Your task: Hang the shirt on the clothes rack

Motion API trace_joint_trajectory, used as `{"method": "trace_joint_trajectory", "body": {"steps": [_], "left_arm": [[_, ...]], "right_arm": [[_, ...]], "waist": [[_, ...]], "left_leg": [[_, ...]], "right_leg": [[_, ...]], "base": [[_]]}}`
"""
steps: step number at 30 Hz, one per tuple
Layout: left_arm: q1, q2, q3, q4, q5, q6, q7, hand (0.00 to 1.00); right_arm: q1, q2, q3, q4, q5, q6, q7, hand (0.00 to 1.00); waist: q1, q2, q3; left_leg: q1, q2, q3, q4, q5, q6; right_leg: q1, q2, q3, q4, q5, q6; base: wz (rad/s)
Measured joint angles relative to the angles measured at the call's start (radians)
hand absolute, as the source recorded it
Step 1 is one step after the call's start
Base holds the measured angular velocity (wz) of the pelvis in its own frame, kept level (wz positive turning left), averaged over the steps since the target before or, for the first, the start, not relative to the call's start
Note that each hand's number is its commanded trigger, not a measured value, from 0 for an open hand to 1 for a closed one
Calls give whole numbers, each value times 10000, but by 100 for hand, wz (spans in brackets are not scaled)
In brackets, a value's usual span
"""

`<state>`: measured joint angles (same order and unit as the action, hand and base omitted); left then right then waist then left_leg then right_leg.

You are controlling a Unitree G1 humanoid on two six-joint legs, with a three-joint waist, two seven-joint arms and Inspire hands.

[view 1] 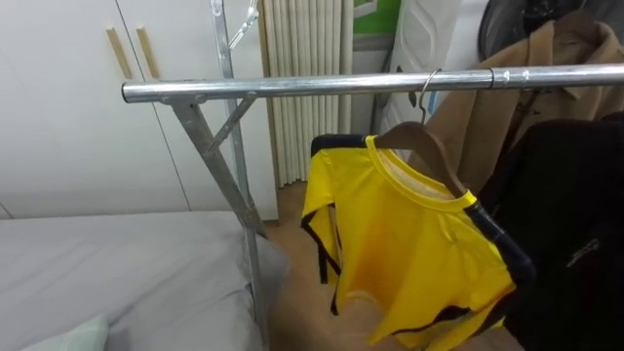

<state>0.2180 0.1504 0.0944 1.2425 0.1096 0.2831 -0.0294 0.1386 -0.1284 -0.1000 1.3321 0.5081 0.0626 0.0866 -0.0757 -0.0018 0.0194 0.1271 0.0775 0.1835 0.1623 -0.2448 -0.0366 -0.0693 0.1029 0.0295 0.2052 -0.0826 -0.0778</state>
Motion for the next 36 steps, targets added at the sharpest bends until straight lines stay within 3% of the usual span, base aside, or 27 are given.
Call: {"method": "trace_joint_trajectory", "body": {"steps": [36], "left_arm": [[-55, -3, 6, 128, 20, -8, 28, 0]], "right_arm": [[35, 50, 10, 54, 568, -4, 166, 0]], "waist": [[-5, -37, -36]], "left_leg": [[48, 1, -11, 1, -2, 4]], "right_leg": [[23, 13, 8, 17, 0, -4]], "base": [[0]]}}
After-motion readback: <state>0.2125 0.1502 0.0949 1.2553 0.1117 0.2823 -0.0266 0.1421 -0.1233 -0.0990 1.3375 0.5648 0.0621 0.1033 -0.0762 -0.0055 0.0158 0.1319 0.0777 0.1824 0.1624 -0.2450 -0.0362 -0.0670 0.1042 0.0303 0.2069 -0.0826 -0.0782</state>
